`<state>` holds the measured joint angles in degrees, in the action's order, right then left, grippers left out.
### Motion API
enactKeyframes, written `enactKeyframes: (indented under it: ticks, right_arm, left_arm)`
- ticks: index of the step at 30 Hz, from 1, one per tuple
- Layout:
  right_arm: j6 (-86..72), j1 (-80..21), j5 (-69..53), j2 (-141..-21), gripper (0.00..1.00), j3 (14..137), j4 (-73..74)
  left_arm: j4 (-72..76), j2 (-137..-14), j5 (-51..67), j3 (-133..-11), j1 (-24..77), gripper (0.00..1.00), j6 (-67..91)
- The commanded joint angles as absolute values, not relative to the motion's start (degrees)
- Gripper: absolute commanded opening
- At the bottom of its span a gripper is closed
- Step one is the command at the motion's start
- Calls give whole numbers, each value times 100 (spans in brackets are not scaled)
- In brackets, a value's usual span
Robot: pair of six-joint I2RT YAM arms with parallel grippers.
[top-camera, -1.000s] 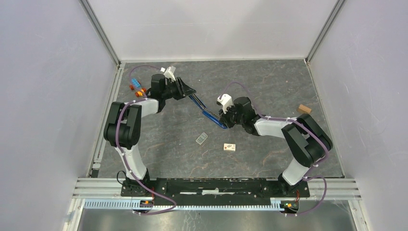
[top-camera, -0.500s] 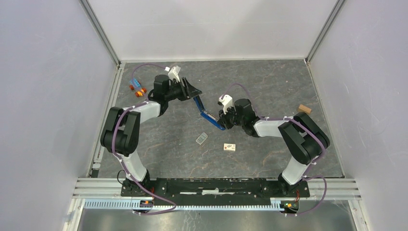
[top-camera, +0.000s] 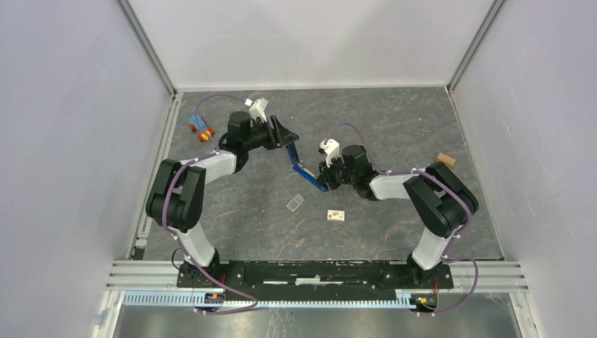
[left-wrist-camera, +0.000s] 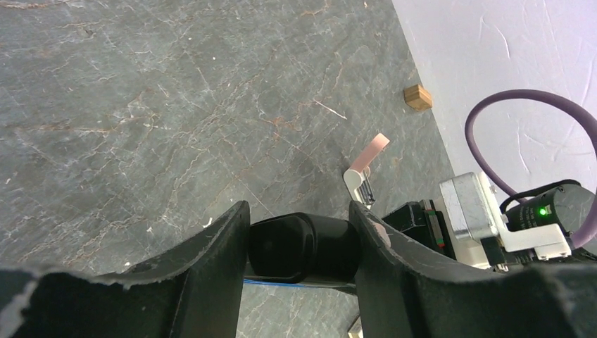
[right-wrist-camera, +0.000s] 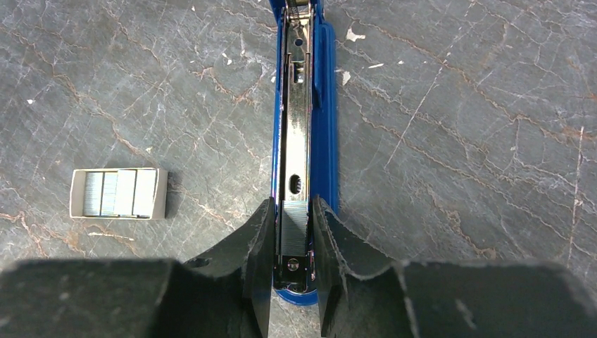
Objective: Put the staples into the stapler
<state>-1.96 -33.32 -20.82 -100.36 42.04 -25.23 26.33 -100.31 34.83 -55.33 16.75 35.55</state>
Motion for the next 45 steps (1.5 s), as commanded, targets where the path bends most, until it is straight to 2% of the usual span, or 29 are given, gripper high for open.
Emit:
enactKeyframes:
  ticks: [1, 13, 22, 27, 38, 45]
  right_arm:
    - [-343, -3395, -2300, -10204, 29, 4342, -2564]
    - [-566, -3360, -2312, -10264, 29, 4000, -3140]
    - [-675, -3346, -2406, -10300, 24, 3902, -3399]
    - [-991, -3274, -2521, -10360, 28, 3891, -3508]
    - [-1467, -3163, -2830, -10485, 37, 3981, -3812]
    - [-1748, -3044, -3010, -10619, 28, 3826, -4220]
  left_arm:
    - [2643, -9713, 3763, -5373, 1968, 59, 3635]
    - [2654, -9695, 3319, -5151, 2666, 59, 3992]
    - [2306, -9569, 3199, -5199, 2912, 60, 4062]
    - [2758, -9487, 3162, -4772, 3002, 60, 4357]
    - [2760, -9480, 3400, -4781, 3020, 59, 3834]
    - [2653, -9524, 3230, -4806, 3059, 59, 3648]
